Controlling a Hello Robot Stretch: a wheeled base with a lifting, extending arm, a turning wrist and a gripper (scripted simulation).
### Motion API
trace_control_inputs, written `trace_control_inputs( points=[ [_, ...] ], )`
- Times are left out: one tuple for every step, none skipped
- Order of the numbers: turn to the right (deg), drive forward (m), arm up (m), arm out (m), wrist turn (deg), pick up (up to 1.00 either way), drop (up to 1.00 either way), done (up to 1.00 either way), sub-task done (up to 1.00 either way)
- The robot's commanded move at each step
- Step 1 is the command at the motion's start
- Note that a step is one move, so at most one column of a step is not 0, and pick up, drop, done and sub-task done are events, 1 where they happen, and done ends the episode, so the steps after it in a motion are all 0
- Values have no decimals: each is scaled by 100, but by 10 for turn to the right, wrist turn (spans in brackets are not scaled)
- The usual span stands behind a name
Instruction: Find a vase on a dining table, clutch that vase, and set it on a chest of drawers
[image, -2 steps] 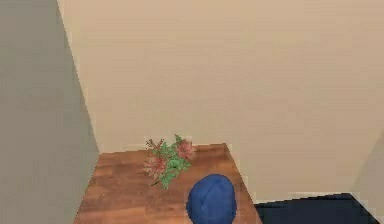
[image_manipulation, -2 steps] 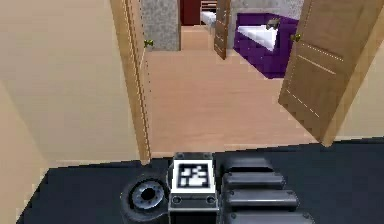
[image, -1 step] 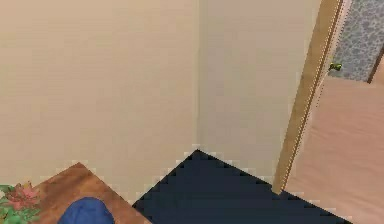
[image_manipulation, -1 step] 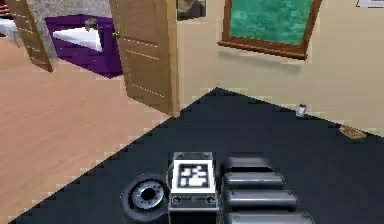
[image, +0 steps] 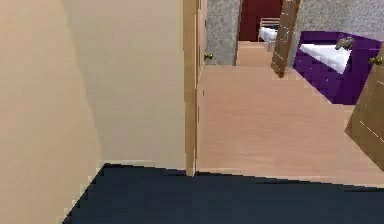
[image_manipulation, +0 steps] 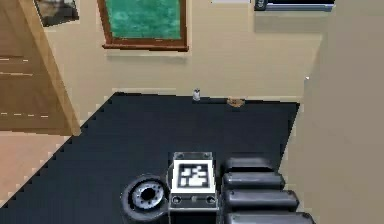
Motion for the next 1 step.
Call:
trace_control_inputs(
  points=[
    [-450,0,0,0,0,0,0,0,0]
  ],
)
